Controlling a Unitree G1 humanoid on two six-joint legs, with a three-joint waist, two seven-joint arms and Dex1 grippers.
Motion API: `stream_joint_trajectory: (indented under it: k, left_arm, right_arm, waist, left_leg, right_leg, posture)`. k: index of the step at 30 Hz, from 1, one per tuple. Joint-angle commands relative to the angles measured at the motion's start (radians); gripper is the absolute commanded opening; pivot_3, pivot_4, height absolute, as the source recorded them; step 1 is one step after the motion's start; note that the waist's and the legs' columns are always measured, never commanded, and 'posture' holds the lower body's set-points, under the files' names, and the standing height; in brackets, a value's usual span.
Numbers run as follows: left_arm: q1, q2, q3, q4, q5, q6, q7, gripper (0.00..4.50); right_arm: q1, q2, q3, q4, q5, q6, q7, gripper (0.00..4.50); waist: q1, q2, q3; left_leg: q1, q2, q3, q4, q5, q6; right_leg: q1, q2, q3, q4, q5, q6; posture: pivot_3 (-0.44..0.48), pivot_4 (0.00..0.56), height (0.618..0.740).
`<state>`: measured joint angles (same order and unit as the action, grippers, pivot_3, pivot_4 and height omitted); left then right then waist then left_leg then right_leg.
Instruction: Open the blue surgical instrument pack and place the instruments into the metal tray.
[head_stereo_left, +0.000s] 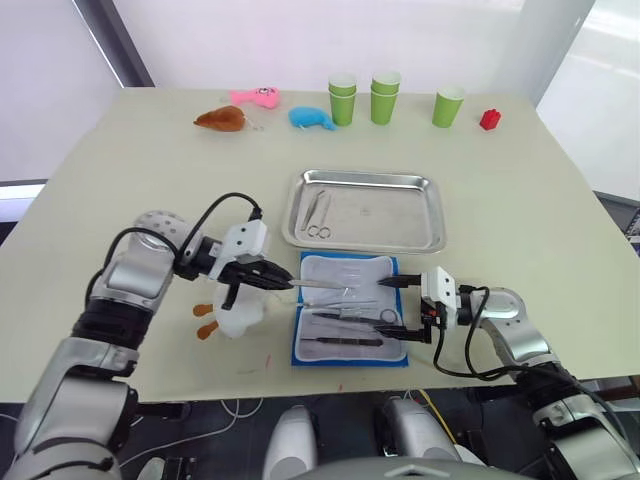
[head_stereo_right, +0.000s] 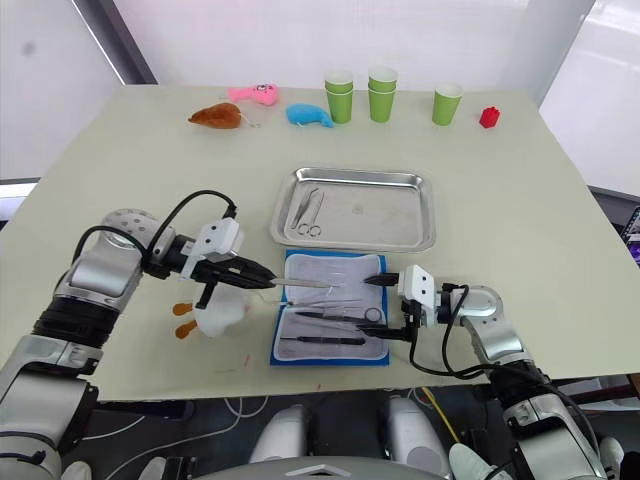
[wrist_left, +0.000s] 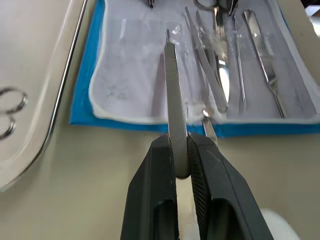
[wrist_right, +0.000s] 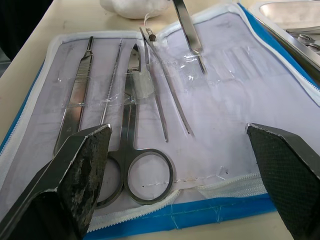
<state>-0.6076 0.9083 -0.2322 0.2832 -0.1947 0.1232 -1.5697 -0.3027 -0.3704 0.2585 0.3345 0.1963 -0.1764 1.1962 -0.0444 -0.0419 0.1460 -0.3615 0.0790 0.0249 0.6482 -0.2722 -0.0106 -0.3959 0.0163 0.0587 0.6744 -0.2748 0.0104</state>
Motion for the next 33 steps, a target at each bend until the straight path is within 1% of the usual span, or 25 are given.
stream_joint_trajectory:
  k: [1,3,6,8,11,13,15,18,20,21,24,26,31,33]
  left_arm:
    - [-0.061,0.071,0.014,-0.027,-0.052,0.013,-0.045,0.07]
    - [-0.074,0.094,-0.001,-0.021,-0.062,0.013,-0.045,0.07]
    - [-0.1,0.162,-0.046,-0.018,-0.093,0.019,-0.045,0.07]
    - [-0.121,0.176,-0.053,-0.011,-0.108,0.024,-0.045,0.07]
    - [-0.164,0.126,-0.009,0.018,-0.116,0.072,-0.032,0.07]
    - [-0.162,0.076,0.027,-0.01,-0.151,0.142,0.021,0.07]
    - [-0.132,0.012,0.062,-0.074,-0.175,0.222,0.131,0.07]
    - [-0.089,-0.072,0.1,-0.15,-0.153,0.305,0.295,0.07]
    - [-0.068,-0.175,0.13,-0.206,-0.149,0.403,0.481,0.07]
    - [-0.059,-0.213,0.134,-0.229,-0.139,0.425,0.551,0.07]
    - [-0.039,-0.317,0.154,-0.279,-0.106,0.485,0.73,0.07]
    - [-0.028,-0.39,0.154,-0.321,-0.071,0.541,0.856,0.07]
    - [-0.017,-0.549,0.145,-0.4,-0.032,0.674,1.082,0.07]
    - [-0.016,-0.61,0.162,-0.409,-0.017,0.735,1.175,0.07]
  right_arm:
    - [0.062,-0.002,0.089,0.123,-0.096,0.046,-0.001,4.5]
    - [0.063,-0.002,0.09,0.124,-0.096,0.045,-0.002,4.5]
    - [0.063,0.0,0.09,0.125,-0.096,0.045,-0.002,4.5]
    - [0.061,0.0,0.089,0.128,-0.096,0.045,-0.002,4.5]
    - [0.059,0.002,0.089,0.13,-0.095,0.044,-0.002,4.5]
    - [0.059,0.003,0.09,0.131,-0.097,0.042,-0.003,4.5]
    - [0.061,0.004,0.09,0.129,-0.096,0.042,-0.004,4.5]
    - [0.064,0.003,0.09,0.126,-0.095,0.043,-0.004,4.5]
    - [0.066,0.001,0.09,0.124,-0.096,0.044,-0.002,4.5]
    - [0.067,0.0,0.09,0.123,-0.096,0.045,-0.002,4.5]
    - [0.068,-0.002,0.091,0.121,-0.096,0.045,-0.002,4.5]
    - [0.066,-0.001,0.091,0.123,-0.096,0.045,-0.001,4.5]
    - [0.065,0.003,0.093,0.121,-0.096,0.046,-0.003,4.5]
    - [0.065,0.003,0.094,0.12,-0.096,0.047,-0.002,4.5]
  waist:
    - [0.001,-0.001,0.0]
    - [0.0,-0.001,0.0]
    - [0.0,-0.001,-0.001]
    - [0.001,-0.002,-0.001]
    - [0.003,-0.003,-0.001]
    - [0.003,-0.004,-0.002]
    - [0.002,-0.004,-0.002]
    - [0.0,-0.005,-0.003]
    - [-0.001,-0.006,-0.003]
    - [0.002,-0.005,-0.003]
    - [0.006,-0.006,-0.005]
    - [0.002,-0.008,-0.006]
    - [0.003,-0.009,-0.008]
    - [0.002,-0.01,-0.008]
  left_leg:
    - [0.0,0.0,0.0,0.0,0.0,0.0]
    - [0.0,0.0,0.001,0.0,0.0,0.0]
    - [0.001,0.0,0.002,0.0,0.0,0.0]
    - [0.001,0.0,0.002,0.0,0.0,0.0]
    - [0.001,0.0,0.001,0.0,0.0,0.0]
    - [0.001,0.0,0.002,0.001,0.0,0.0]
    - [0.001,0.0,0.002,0.001,0.0,0.0]
    - [0.001,0.001,0.002,0.001,0.0,0.0]
    - [0.001,0.001,0.002,0.001,0.0,0.0]
    - [0.001,0.001,0.002,0.001,0.0,0.0]
    - [0.001,0.001,0.0,0.002,0.0,0.0]
    - [0.001,0.001,0.001,0.003,0.0,0.0]
    - [0.002,0.001,-0.001,0.003,0.0,0.0]
    - [0.002,0.0,-0.001,0.003,0.0,0.0]
  right_leg:
    - [0.0,0.0,0.0,0.0,0.0,0.0]
    - [0.0,0.0,0.0,0.001,0.0,0.0]
    - [0.0,0.0,0.002,0.001,-0.001,0.0]
    - [-0.001,0.0,0.002,0.001,-0.001,0.0]
    - [-0.001,0.0,0.001,0.002,-0.001,0.0]
    - [-0.001,0.0,0.001,0.002,-0.001,0.0]
    - [-0.001,0.0,0.002,0.003,-0.001,0.0]
    - [-0.001,0.0,0.002,0.003,0.001,0.003]
    - [-0.001,0.001,0.003,0.003,0.001,0.003]
    - [-0.001,0.002,0.003,0.003,0.001,0.003]
    - [0.001,0.001,0.003,0.003,0.001,0.003]
    - [0.002,0.001,0.005,0.004,0.001,0.003]
    - [0.002,0.002,0.006,0.004,0.002,0.002]
    - [0.002,0.001,0.006,0.004,0.002,0.002]
  posture:
    - [0.0,0.15,0.74]
    - [0.0,0.15,0.74]
    - [0.0,0.15,0.74]
    - [0.0,0.15,0.74]
    - [0.0,0.15,0.74]
    - [0.0,0.15,0.74]
    - [0.0,0.15,0.74]
    - [0.0,0.15,0.74]
    - [0.0,0.15,0.74]
    - [0.0,0.15,0.74]
    - [0.0,0.15,0.74]
    - [0.0,0.15,0.74]
    - [0.0,0.15,0.74]
    - [0.0,0.15,0.74]
